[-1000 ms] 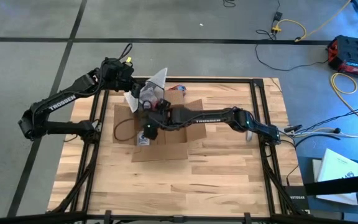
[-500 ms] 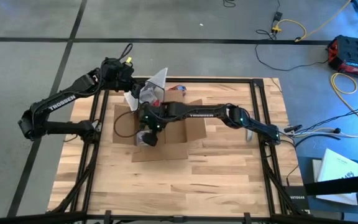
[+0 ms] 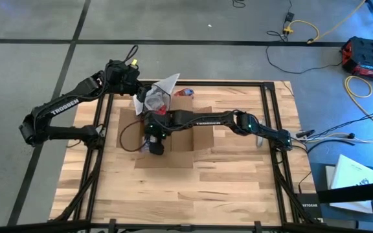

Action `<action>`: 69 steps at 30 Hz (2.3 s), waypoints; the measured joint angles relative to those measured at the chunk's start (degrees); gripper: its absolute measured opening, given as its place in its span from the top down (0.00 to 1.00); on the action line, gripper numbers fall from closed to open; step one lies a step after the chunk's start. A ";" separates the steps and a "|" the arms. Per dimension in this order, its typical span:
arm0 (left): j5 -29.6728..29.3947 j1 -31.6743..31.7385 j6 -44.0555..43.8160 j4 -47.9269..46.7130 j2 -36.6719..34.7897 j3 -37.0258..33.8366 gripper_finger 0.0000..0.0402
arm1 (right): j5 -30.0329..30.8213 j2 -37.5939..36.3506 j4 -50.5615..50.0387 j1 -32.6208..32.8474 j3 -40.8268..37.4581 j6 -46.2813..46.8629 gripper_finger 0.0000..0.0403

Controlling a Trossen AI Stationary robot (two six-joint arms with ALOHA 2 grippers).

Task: Unpack boxes
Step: Put the game card into the transparent zip bag

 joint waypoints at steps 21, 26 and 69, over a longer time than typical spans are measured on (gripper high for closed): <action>-0.24 -0.02 -0.07 -0.13 0.00 -0.02 1.00 | 1.01 4.69 6.40 0.37 0.11 -5.11 0.20; -0.22 -0.02 -0.21 -0.11 0.00 -0.02 1.00 | 2.60 5.43 5.44 0.37 0.15 -4.93 0.20; -0.17 -0.07 -0.15 -1.82 0.00 -0.02 1.00 | -0.33 9.07 2.56 -0.60 0.22 5.61 0.26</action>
